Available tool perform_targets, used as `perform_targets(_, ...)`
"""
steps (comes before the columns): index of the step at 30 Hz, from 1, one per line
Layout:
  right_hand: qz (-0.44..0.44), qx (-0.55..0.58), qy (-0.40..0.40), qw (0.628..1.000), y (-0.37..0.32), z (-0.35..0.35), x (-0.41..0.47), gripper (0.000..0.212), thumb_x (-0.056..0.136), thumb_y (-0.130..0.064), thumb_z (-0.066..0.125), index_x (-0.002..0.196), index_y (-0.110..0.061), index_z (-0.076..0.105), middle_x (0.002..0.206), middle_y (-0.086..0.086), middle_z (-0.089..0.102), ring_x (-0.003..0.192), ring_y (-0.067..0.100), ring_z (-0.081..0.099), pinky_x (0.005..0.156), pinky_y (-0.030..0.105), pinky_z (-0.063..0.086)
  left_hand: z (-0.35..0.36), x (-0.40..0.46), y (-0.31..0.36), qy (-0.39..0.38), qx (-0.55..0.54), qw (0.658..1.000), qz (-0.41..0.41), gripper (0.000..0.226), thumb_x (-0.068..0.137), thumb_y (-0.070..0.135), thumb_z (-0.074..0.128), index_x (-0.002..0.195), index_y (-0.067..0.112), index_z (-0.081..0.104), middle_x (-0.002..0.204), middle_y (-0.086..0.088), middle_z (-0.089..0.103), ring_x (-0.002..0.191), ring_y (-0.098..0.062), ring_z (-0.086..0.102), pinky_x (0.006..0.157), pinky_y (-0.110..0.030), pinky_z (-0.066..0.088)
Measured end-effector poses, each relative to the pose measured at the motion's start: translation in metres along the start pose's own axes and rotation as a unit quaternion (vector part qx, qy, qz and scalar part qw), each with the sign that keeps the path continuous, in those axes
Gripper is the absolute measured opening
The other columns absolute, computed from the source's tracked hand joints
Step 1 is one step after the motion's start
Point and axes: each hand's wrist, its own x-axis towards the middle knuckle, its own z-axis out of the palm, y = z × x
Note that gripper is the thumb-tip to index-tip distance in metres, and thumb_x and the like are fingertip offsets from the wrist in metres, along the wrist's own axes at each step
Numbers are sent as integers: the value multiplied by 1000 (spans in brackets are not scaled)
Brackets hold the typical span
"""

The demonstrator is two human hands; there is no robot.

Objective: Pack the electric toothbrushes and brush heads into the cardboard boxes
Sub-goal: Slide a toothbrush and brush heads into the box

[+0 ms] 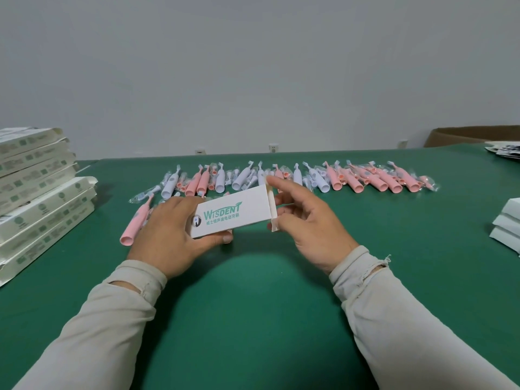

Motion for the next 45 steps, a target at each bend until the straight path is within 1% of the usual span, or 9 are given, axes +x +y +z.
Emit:
perform_targets(7,2,14,-20,1000,-2,-2,-1,58,75,-5,55,119,-42,62,101,0,56,81,19,56,86,61,53,2,-1,0,-7,-34,999,21,60,64,80,68,106,38,57,93,19,55,88,-5,48,73,-30,39)
perform_targets(10,-3,-5,-21,1000,2,-1,1,57,74,-9,56,116,-46,62,100,-4,57,77,11,56,82,42,59,-5,-1,0,-15,-6,999,32,60,64,89,58,100,41,54,88,20,53,85,0,47,65,-27,37)
perform_targets(14,34,56,96,993,15,-4,8,42,78,-16,61,114,-39,63,97,-2,63,77,7,60,67,25,53,-26,1,-23,78,85,992,-52,74,63,88,48,105,28,58,98,4,54,92,-21,47,68,-36,39)
perform_targets(19,64,-120,141,981,35,15,9,24,93,-8,60,105,-28,62,88,-5,62,52,4,47,57,13,45,-32,-1,-38,176,94,967,-160,64,74,73,64,106,19,58,106,-13,55,102,-33,47,73,-37,35)
perform_targets(23,91,-296,70,948,29,56,37,17,92,-35,60,107,-37,53,93,-13,59,73,4,56,75,29,47,-28,-1,-32,183,90,963,-175,63,75,69,67,110,17,58,113,-14,54,107,-34,46,75,-37,35)
perform_targets(26,146,-434,34,889,23,88,64,35,92,-49,48,120,-28,49,86,-8,60,72,17,57,62,32,43,-29,-2,-31,187,70,963,-182,62,75,66,69,114,19,59,116,-13,54,108,-33,45,77,-39,38)
perform_targets(30,217,-525,-18,823,23,111,78,46,92,-41,54,128,-17,39,75,-1,47,64,21,50,55,28,36,-27,-3,-29,177,49,968,-173,62,73,67,64,114,20,60,116,-10,55,108,-32,45,79,-39,39)
perform_targets(37,259,-490,-1,832,19,83,53,70,90,-30,59,148,-14,25,108,4,58,90,29,58,72,35,48,-25,-4,-28,162,43,971,-173,65,72,69,65,116,21,60,119,-11,54,110,-32,45,81,-40,40)
perform_targets(45,270,-549,-14,791,-3,5,-14,68,84,-53,59,135,-15,34,85,-4,53,85,27,60,70,35,47,-13,-2,-15,103,57,983,-144,77,66,78,60,118,21,59,118,-10,55,115,-34,46,84,-46,45)
